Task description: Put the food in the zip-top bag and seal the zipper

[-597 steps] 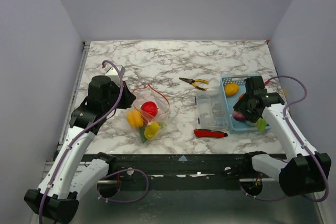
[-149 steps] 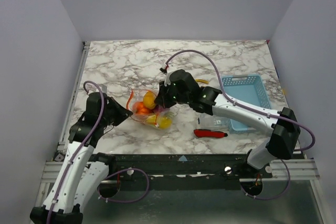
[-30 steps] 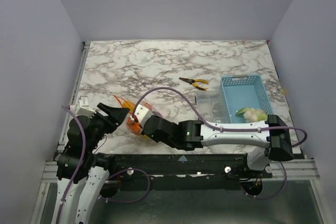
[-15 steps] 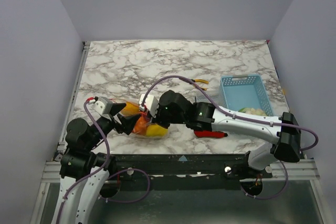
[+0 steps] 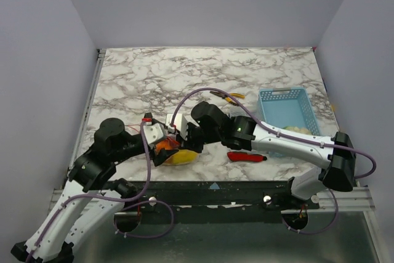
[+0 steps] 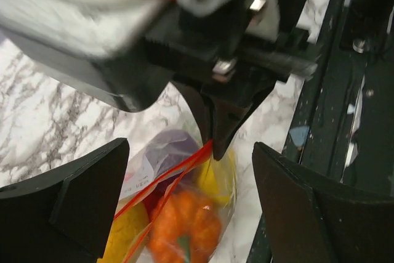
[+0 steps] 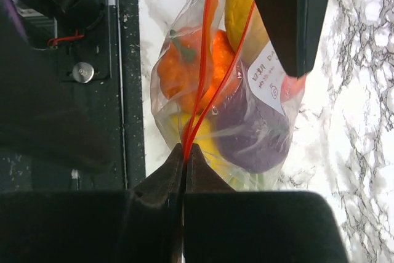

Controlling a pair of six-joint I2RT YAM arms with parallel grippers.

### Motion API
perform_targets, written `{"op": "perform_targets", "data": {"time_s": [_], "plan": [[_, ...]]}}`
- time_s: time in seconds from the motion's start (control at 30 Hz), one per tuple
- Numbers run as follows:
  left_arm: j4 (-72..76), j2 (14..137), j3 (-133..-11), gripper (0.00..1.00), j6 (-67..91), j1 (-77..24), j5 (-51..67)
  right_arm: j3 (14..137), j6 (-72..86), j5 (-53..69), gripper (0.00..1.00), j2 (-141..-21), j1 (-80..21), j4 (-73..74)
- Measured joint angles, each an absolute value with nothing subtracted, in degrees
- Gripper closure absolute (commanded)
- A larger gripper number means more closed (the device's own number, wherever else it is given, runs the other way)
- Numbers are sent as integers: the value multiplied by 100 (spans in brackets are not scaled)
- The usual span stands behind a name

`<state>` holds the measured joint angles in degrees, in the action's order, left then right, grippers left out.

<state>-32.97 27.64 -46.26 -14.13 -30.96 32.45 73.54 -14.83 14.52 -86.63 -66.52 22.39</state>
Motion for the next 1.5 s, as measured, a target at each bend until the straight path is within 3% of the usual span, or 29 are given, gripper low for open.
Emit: {"op": "perform_targets", "data": {"time_s": [0.13, 0.6, 0.67, 0.73, 0.8, 1.0, 1.3, 1.37, 1.47, 1.5], "plan": [[-3590, 3277, -4626, 23, -1826, -3367, 3035, 7354, -1463, 1542, 100, -8519, -6648, 2318], [-2759, 3208, -3992, 77, -1763, -3566, 2495, 7271, -1400, 1549, 98, -8394, -6556, 2453], [-2696, 3197, -3929, 85, -1734, -3573, 2482, 7212, -1356, 1470, 90, -8377, -6554, 2408], [-2668, 3173, -3876, 93, -1737, -3577, 2484, 7105, -1313, 1372, 70, -8326, -6558, 2318], [-2624, 3103, -3802, 100, -1734, -3577, 2484, 6995, -1232, 1264, 55, -8237, -6565, 2244], [-2539, 2624, -3529, 100, -1732, -3601, 2462, 6753, -941, 821, 45, -7791, -6569, 1966], [-2445, 2373, -3393, 100, -1704, -3651, 2464, 6265, -624, 489, 55, -7290, -6569, 1568], [-2432, 2408, -3393, 100, -1686, -3651, 2467, 6267, -600, 495, 65, -7321, -6569, 1544], [-2394, 2519, -3402, 100, -1662, -3651, 2471, 6272, -591, 521, 90, -7461, -6569, 1496], [-2392, 2571, -3411, 92, -1662, -3651, 2477, 6276, -591, 534, 98, -7526, -6569, 1492]]}}
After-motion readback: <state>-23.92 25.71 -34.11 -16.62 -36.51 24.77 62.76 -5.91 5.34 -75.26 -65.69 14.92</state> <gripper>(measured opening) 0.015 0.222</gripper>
